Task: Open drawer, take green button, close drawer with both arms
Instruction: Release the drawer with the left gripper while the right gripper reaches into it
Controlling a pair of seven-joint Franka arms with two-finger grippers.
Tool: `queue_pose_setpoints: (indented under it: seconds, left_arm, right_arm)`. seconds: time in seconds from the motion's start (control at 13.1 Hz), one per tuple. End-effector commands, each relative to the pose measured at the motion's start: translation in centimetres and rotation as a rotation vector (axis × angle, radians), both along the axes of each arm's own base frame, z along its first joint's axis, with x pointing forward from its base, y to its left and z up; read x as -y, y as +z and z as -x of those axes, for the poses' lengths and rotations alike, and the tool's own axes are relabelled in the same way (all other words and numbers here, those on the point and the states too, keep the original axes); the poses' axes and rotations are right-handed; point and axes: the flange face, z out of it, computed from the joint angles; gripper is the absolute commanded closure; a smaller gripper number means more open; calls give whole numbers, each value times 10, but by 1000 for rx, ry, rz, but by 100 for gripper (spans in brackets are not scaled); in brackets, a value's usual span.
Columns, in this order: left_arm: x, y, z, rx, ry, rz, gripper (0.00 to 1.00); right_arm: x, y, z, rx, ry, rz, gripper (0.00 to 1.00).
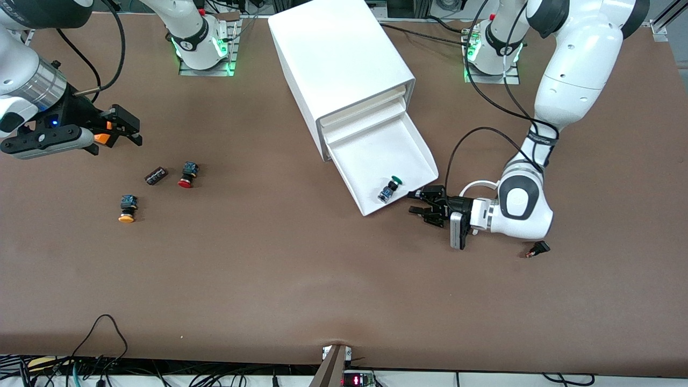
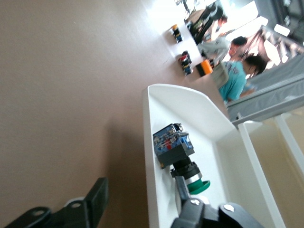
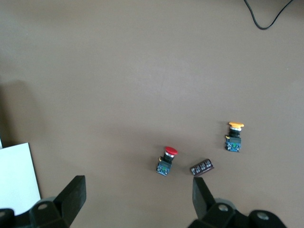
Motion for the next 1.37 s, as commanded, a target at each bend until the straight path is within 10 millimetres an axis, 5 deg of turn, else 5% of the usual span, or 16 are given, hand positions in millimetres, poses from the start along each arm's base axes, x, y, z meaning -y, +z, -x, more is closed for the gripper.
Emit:
queue_pose_setpoints:
  seconds: [0.0, 0.23, 0.46, 0.99, 1.3]
  left_arm:
    - [-7, 49, -29, 10, -74, -152, 0]
    - [-4, 112, -35, -25, -84, -358, 0]
    - [1, 175, -25, -53, -51, -604, 0]
    - [-13, 282, -7, -9, 121, -976, 0]
    - [-13, 296, 2, 4, 94, -1036, 0]
  right_arm:
    - [-16, -4, -5, 10, 16, -10, 1]
    - [-70, -14, -20, 11, -73, -25, 1]
    - [-147, -35, -36, -18, -204, -38, 1]
    - [-321, -76, -51, -65, -595, -146, 1]
    - [-403, -109, -43, -91, -807, -211, 1]
